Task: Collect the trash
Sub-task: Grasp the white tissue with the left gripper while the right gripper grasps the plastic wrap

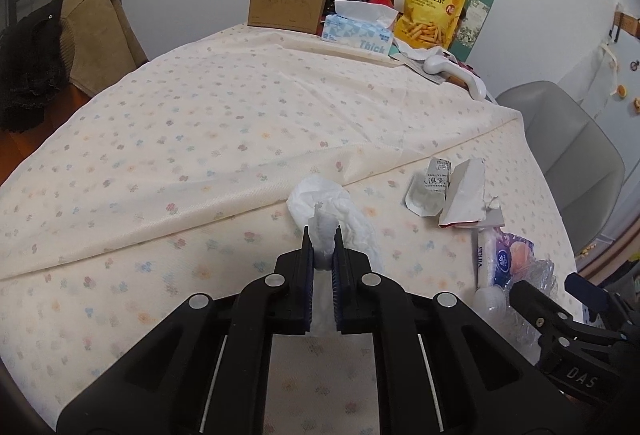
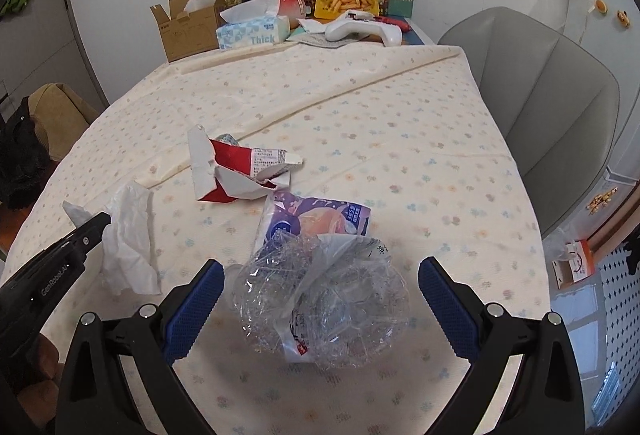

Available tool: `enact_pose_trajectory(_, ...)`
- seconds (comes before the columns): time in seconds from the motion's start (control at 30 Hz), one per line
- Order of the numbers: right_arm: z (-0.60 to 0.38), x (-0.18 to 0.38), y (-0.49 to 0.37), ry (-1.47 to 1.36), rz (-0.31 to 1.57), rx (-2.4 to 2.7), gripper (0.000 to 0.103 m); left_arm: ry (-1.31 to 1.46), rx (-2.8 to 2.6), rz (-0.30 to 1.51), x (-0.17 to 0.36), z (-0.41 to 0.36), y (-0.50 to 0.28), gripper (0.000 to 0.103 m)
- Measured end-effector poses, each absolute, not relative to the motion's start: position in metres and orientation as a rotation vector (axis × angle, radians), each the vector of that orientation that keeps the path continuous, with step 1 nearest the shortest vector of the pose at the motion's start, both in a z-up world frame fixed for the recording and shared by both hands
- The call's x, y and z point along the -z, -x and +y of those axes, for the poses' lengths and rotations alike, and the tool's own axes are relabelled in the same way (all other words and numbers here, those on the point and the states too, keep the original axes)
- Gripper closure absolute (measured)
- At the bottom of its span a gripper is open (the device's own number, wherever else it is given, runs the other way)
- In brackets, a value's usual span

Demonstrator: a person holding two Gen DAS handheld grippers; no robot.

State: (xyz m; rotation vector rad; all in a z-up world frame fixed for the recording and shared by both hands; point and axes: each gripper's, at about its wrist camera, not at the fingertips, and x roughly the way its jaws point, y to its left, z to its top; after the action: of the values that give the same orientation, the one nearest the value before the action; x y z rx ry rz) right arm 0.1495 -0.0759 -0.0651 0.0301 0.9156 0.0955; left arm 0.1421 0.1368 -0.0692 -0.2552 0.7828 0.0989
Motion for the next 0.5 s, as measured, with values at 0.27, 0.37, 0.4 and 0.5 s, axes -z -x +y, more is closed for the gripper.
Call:
enact_pose_trajectory(0.27,-0.084,0.074,-0.157,-0.095,0.956,-0.155,0.008,0.239,-0.075,0.783,0.067,0.124,-0.146,0.095)
enact_pose_trajectory(0.37,-0.084,0.073,-0.153,-0.089,0.954,-0.177,0.01,0.231,-0.069,0.782,0.066,0.12,-0.147,0.095)
enact_pose_trajectory(0.4,-0.083,0.072,-0.152,-0.085,0.951,-0.181,0.011,0.229,-0.068,0.78,0.065,0.119,-0.147,0.095)
enact_pose_trajectory(0.5,-0.084,0.067,-0.145,-0.073,0.945,-0.19,0.011,0.225,-0.061,0.773,0.061,0.114,-0.146,0.095)
